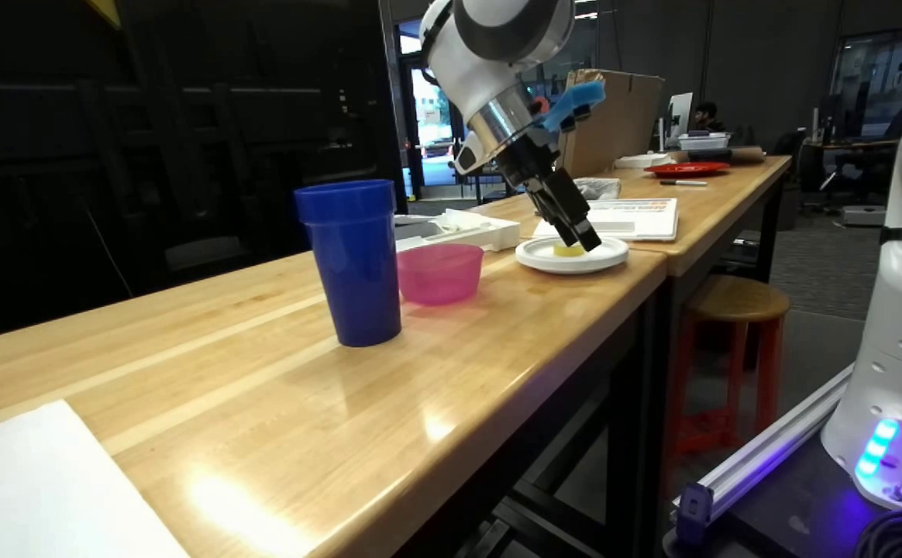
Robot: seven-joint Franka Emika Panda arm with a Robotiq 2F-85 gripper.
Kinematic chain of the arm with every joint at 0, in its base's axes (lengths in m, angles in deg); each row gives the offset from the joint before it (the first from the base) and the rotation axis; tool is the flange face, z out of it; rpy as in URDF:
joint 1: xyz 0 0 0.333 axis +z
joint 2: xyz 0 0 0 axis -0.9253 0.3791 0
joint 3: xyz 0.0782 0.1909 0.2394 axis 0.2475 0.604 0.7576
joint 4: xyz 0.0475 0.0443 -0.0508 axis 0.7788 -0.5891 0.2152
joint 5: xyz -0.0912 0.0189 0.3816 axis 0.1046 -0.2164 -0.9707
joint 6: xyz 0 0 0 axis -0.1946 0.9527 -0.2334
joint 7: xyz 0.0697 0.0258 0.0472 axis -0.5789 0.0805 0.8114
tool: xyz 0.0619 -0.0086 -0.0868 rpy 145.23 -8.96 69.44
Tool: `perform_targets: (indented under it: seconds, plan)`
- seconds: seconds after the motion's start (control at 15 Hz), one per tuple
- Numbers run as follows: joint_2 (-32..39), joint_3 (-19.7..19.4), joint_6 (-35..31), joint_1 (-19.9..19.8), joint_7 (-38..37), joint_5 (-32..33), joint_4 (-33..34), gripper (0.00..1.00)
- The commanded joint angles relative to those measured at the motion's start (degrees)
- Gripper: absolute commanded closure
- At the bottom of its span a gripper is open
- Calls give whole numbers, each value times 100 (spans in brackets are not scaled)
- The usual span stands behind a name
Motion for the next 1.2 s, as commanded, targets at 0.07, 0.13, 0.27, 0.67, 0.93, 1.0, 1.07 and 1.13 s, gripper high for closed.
perform_targets:
  seconds: [0.07,0.13,0.27,0.67,0.93,1.0,1.07,1.13]
  plan:
    - [15,26,39,-21,-21,18,136,0]
    - [24,19,21,-30,-20,33,136,0]
    - [40,3,20,-53,-47,70,135,0]
    - [46,-57,29,-150,-37,81,124,0]
    - [98,-79,25,-204,-25,58,145,0]
    - [119,-80,27,-210,-24,41,150,0]
    - [145,-78,31,-216,-34,29,154,0]
    - [175,-77,21,-219,-48,26,148,0]
